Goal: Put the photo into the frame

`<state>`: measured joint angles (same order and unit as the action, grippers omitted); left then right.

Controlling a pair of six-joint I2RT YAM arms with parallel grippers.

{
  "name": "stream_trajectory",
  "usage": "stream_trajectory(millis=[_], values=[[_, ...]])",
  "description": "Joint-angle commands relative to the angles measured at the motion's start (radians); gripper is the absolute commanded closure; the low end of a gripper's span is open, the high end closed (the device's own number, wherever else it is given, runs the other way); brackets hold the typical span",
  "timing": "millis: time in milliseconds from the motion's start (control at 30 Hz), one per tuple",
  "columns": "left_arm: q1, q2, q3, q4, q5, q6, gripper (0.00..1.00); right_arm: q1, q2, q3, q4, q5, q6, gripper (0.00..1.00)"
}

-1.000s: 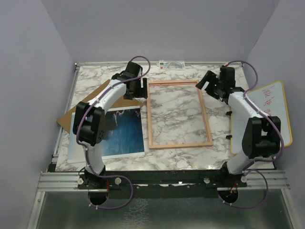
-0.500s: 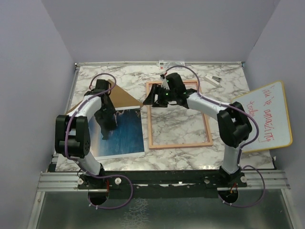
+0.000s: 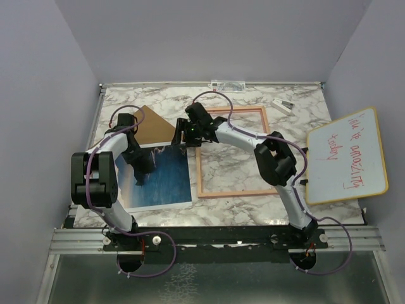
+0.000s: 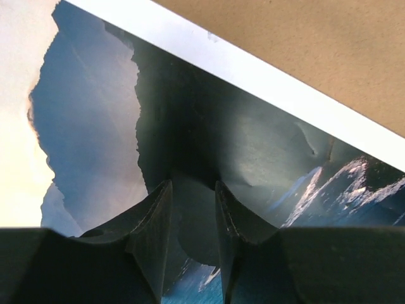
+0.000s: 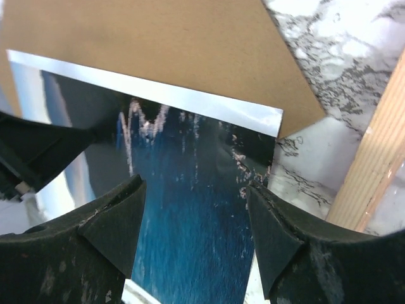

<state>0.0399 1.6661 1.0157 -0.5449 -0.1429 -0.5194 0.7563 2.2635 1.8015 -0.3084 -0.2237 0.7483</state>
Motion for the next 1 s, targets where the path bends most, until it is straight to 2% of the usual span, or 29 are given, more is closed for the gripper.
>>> stream_trajectory(millis=[0, 233, 400, 600, 900, 967], values=[[0.011, 0.011, -0.043, 0.031, 0.011, 0.009, 0.66, 0.02, 0.054, 0.072, -0.194, 0.193, 0.033, 0.31], [0.012, 0.018, -0.079, 0.063, 0.044, -0.008, 0.66, 0.025, 0.107, 0.098, -0.222, 0.172, 0.042, 0.29], [0.013, 0.024, -0.074, 0.061, 0.049, -0.003, 0.66, 0.026, 0.142, 0.092, -0.164, 0.083, 0.013, 0.27], [0.014, 0.055, -0.076, 0.056, 0.084, 0.001, 0.66, 0.026, 0.112, -0.036, 0.084, -0.232, -0.02, 0.23], [0.014, 0.087, -0.065, 0.052, 0.104, 0.004, 0.66, 0.025, -0.042, -0.314, 0.48, -0.45, 0.047, 0.22], [0.014, 0.086, -0.063, 0.051, 0.107, 0.003, 0.66, 0.025, -0.055, -0.346, 0.557, -0.482, 0.076, 0.28]])
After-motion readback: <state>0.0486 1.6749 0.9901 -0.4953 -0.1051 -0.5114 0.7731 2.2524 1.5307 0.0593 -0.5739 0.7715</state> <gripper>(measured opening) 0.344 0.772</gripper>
